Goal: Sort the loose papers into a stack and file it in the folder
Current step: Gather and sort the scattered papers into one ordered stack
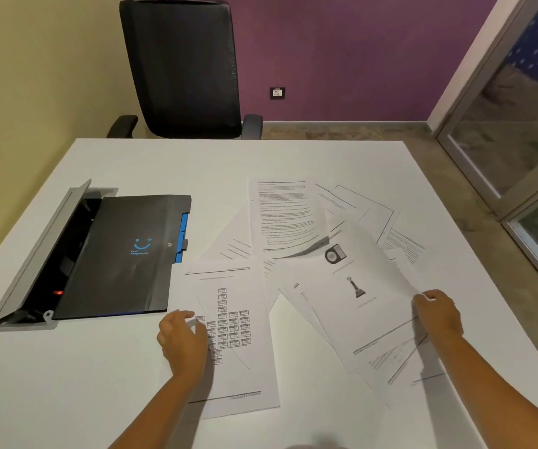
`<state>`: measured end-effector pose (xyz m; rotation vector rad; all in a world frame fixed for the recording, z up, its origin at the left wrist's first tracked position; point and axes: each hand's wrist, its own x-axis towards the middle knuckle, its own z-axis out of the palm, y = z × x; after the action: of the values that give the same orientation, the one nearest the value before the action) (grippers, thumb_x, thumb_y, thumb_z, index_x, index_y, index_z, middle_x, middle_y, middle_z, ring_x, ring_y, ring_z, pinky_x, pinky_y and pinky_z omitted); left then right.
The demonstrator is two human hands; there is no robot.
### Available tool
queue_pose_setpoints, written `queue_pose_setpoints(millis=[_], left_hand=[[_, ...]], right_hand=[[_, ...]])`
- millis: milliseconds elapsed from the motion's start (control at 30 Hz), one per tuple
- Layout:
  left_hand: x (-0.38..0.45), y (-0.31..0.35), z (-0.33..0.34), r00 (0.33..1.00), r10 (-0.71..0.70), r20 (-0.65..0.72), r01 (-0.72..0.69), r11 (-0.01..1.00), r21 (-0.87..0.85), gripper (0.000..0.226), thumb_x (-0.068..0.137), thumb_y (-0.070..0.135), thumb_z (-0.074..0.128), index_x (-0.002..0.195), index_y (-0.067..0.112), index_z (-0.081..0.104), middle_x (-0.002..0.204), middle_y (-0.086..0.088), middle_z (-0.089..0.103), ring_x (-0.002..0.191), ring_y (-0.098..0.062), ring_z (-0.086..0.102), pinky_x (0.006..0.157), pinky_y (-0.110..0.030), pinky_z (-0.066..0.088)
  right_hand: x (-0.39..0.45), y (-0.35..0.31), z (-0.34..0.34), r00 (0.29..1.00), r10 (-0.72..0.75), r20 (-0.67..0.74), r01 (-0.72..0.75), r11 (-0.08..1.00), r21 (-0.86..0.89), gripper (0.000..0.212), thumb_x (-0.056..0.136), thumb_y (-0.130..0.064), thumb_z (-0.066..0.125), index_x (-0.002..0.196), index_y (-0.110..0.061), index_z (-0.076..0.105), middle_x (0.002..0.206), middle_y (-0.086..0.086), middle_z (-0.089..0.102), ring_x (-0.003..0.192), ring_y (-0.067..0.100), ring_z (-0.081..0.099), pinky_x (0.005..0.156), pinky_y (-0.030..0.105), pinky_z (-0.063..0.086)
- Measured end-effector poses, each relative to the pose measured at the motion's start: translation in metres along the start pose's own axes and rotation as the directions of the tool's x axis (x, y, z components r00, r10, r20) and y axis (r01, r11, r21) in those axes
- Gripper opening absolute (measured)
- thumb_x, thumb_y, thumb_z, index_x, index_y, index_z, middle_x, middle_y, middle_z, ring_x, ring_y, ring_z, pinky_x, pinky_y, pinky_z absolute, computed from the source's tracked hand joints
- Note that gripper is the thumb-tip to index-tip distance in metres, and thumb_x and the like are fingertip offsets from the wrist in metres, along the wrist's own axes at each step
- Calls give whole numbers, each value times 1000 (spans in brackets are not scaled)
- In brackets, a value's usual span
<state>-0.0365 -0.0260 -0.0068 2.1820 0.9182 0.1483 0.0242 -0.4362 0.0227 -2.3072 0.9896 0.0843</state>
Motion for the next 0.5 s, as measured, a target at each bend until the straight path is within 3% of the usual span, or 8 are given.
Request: queue_pose_setpoints(millis=[167,267,367,433,500], left_hand=[[-1,3,4,998,4,58,-3,1000,-21,18,87,6,56,104,5,61,125,-19,49,112,-35,44,87,-43,43],[-2,7,8,990,36,133,-32,999,-38,18,88,8,55,105,6,61,123,-18,51,113,-33,44,82,-34,36],[-2,14,12,974,76,212,-62,995,-72,17,87,9,56,103,6,62,120,-18,53,111,-32,48,82,-30,36],[-3,22,14,958,81,275,-53,993,-108,16,88,11,58,102,5,62,119,-18,55,110,-32,52,88,-34,42],[-6,32,14,925,92,370,-21,981,-192,14,89,15,58,99,6,61,114,-13,57,109,-30,54,90,-37,45]], right_hand=[[9,11,-20,986,105,-126,-76,974,215,24,90,-19,46,105,-6,59,97,15,58,87,35,54,80,42,46],[11,7,-22,975,193,-109,-138,915,380,16,87,-15,45,80,-9,58,79,11,55,66,28,52,63,31,44],[7,-8,-22,952,291,-98,-198,826,528,24,86,-15,46,62,-20,45,63,1,46,51,14,41,50,28,36],[8,-18,-20,946,324,-9,-270,803,532,27,89,-15,45,63,-16,40,65,1,42,55,16,42,52,29,38],[6,-32,-13,909,393,138,-407,767,496,23,90,-15,46,69,-10,39,74,3,42,68,22,49,65,32,47]])
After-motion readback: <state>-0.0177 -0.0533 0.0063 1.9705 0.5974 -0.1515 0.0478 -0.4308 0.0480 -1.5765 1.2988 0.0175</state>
